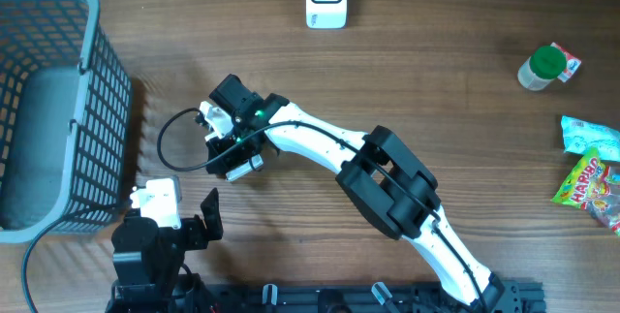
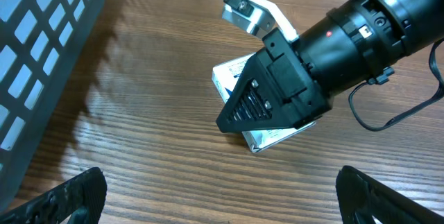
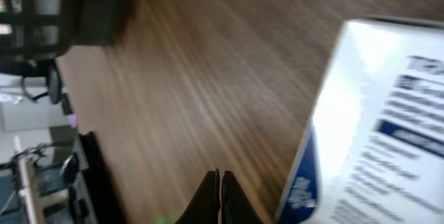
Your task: Scan the item barcode
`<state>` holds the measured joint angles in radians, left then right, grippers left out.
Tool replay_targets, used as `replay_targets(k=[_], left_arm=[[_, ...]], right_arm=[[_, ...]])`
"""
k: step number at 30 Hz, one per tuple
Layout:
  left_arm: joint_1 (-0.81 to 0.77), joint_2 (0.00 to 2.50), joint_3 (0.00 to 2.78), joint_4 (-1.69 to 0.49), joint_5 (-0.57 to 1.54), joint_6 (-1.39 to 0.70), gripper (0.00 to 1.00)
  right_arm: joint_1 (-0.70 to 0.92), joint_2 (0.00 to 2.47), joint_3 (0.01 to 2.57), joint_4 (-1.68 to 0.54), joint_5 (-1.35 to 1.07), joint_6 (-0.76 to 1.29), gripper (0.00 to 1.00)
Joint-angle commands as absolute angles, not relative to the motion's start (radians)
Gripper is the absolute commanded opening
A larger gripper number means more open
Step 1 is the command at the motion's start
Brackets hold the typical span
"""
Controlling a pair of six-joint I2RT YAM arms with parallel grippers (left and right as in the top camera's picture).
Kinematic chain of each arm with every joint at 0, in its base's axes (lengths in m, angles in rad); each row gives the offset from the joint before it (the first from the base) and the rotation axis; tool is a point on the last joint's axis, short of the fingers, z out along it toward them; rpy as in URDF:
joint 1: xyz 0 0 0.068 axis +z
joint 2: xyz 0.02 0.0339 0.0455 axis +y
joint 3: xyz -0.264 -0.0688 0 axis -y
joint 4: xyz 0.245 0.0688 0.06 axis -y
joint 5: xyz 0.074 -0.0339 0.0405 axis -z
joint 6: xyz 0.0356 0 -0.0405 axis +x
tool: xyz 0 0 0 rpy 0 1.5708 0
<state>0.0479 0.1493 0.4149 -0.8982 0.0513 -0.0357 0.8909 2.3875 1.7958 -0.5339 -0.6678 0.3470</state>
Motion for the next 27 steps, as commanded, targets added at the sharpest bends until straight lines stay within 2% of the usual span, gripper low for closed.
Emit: replay_targets(k=[1,6,11,18,23,27], left_arm=[[0.052,0.144,0.41,-0.896,0.063,-0.031,1.0],[0.052,0.144,0.409,-0.896,0.063,-0.031,1.0],[0.052,0.144,0.409,-0.896,0.063,-0.031,1.0],[0.052,0.144,0.409,-0.896,0.063,-0.031,1.0],[0.052,0.144,0.41,-0.896,0.063,-0.031,1.0],[0.052,0.144,0.41,-0.896,0.063,-0.031,1.0]], right_arm=[[0.887,2.415,1.806,-0.56,-0.516,0.389,0.04],[0.873,2.415,1.806,-0.63,-0.331,0.453,0.04],[0.833,2.407,1.806,-0.666,-0.302,0.448,0.04],[0.743,2.359,1.806,-0.794,-0.128,0.436,0.04],[0.73,2.31,1.807,-0.854,-0.139,0.353,0.04],[0.726,2.255,1.816,-0.788,-0.129,0.343,0.04]])
